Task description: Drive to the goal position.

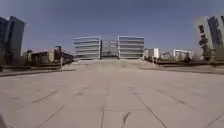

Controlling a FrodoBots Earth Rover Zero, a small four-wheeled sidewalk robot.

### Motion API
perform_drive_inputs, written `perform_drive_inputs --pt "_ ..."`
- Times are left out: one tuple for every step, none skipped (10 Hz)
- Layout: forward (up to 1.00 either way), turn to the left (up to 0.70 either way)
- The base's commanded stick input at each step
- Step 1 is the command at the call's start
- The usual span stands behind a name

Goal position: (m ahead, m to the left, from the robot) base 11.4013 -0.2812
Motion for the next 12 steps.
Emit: perform_drive_inputs --pt "0.7 0.0" --pt "0.7 0.0" --pt "0.7 0.0" --pt "0.7 0.0" --pt "0.7 0.0" --pt "0.7 0.0" --pt "0.7 0.0" --pt "0.7 0.0" --pt "0.7 0.0" --pt "0.7 0.0" --pt "0.7 0.0" --pt "0.7 0.0"
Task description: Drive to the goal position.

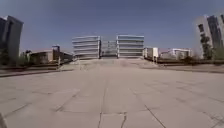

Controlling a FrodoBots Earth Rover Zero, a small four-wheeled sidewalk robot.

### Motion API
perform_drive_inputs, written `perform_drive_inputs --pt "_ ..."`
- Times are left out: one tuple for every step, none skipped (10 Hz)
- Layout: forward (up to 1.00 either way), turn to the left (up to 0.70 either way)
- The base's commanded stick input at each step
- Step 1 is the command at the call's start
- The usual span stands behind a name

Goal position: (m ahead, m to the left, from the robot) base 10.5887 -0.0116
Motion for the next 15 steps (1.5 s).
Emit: perform_drive_inputs --pt "0.7 0.0" --pt "0.7 0.0" --pt "0.7 0.0" --pt "0.7 0.0" --pt "0.7 0.0" --pt "0.7 0.0" --pt "0.7 0.0" --pt "0.7 0.0" --pt "0.7 0.0" --pt "0.7 0.0" --pt "0.7 0.0" --pt "0.7 0.0" --pt "0.7 -0.06" --pt "0.7 -0.35" --pt "0.7 -0.35"
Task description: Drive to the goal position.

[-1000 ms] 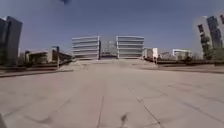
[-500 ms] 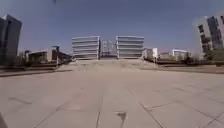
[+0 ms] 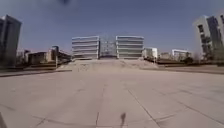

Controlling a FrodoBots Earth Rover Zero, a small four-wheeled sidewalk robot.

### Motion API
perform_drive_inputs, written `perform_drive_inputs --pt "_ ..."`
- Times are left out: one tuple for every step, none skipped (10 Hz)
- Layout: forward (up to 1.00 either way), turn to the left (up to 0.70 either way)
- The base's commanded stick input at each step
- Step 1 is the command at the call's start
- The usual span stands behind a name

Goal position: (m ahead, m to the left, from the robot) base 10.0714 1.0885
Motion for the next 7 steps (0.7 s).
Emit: perform_drive_inputs --pt "0.7 -0.33" --pt "0.7 -0.29" --pt "0.7 -0.12" --pt "0.7 0.0" --pt "0.7 0.0" --pt "0.7 0.0" --pt "0.7 0.0"
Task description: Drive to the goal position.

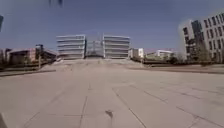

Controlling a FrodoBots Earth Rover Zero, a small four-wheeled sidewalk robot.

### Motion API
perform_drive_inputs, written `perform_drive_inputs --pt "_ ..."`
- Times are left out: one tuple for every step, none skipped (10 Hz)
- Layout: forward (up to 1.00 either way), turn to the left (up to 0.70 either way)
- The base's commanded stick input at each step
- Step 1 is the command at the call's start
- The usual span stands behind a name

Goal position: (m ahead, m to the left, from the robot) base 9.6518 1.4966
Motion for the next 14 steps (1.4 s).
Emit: perform_drive_inputs --pt "0.7 0.0" --pt "0.7 0.0" --pt "0.7 0.0" --pt "0.7 0.0" --pt "0.7 0.0" --pt "0.7 0.0" --pt "0.7 0.0" --pt "0.7 0.0" --pt "0.7 -0.01" --pt "0.7 -0.01" --pt "0.7 -0.04" --pt "0.7 -0.21" --pt "0.7 -0.14" --pt "0.7 0.0"
